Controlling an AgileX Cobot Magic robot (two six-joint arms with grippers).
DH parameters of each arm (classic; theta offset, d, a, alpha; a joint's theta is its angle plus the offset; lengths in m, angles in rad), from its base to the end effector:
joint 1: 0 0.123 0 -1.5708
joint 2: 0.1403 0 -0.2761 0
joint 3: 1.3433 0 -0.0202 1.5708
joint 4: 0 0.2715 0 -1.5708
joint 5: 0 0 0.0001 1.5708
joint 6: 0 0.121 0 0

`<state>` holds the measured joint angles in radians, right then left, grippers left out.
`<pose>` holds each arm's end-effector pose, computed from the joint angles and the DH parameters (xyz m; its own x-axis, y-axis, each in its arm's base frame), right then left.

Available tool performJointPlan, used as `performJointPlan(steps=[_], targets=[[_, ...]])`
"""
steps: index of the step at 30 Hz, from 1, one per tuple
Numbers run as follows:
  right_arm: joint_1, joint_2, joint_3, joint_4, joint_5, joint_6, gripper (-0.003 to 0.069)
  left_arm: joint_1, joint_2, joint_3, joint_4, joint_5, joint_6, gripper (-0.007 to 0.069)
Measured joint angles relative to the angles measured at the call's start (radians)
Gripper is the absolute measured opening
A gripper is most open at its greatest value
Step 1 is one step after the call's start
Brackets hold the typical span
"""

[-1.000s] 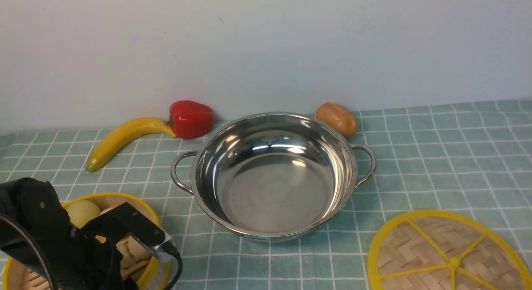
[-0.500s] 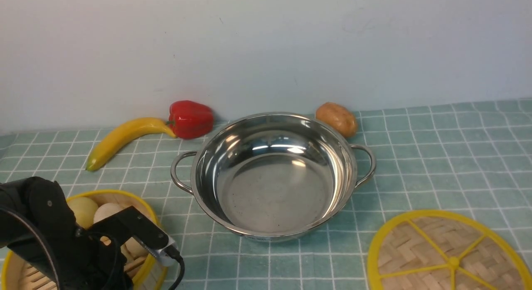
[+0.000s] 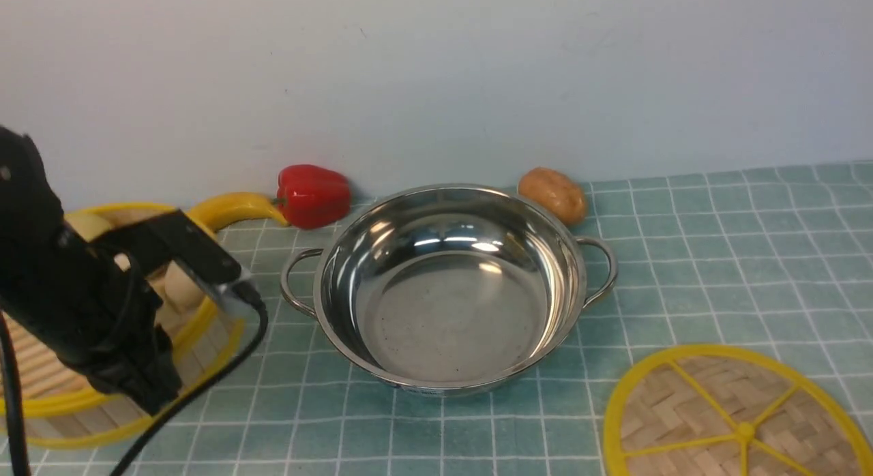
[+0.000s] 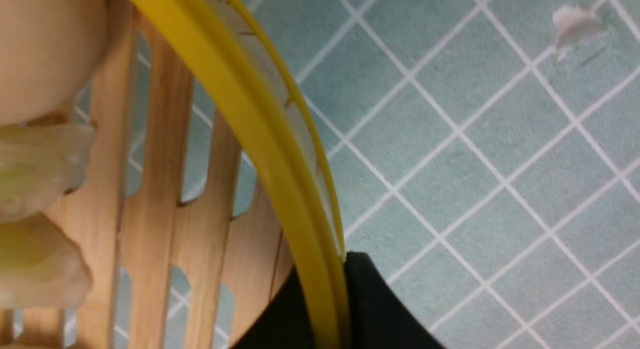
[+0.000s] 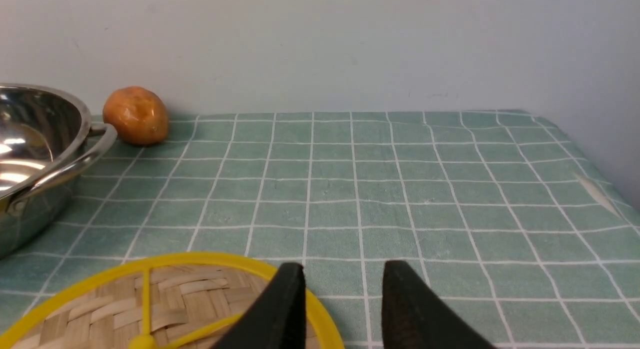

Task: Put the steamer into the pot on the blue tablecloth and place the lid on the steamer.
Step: 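Grasp the rim of the steamer basket holding the buns with the left gripper, then place the bamboo steamer basket with dumplings into the steel pot with the left gripper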

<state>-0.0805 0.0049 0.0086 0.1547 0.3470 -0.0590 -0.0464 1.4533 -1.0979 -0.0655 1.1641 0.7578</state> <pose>0.1127 -0.0027 0.1708 -0.2618 0.1078 -0.9591 0.0528 0.9939 0.0973 0.2895 -0.0207 0.2269 -0.6994 0.7002 -0.1431 0.7017 0.7108 0.0485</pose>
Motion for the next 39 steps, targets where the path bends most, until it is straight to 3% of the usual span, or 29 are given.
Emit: performJointPlan(steps=[3,13,19,28,39], targets=[[0.000,0.000,0.000,0.000,0.000,0.000,0.0242,-0.023,0.001,-0.096,0.003,0.041,0.025,0.0029],[0.000,0.000,0.000,0.000,0.000,0.000,0.0242,-0.333,0.164,-0.419,-0.020,0.083,0.126,0.0029],[0.000,0.000,0.000,0.000,0.000,0.000,0.0242,-0.446,0.341,-0.530,0.001,0.088,0.163,0.0029],[0.000,0.000,0.000,0.000,0.000,0.000,0.0242,-0.485,0.536,-0.590,0.003,0.058,0.184,0.0029],[0.000,0.000,0.000,0.000,0.000,0.000,0.0242,-0.489,0.607,-0.599,-0.032,0.043,0.200,0.0029]])
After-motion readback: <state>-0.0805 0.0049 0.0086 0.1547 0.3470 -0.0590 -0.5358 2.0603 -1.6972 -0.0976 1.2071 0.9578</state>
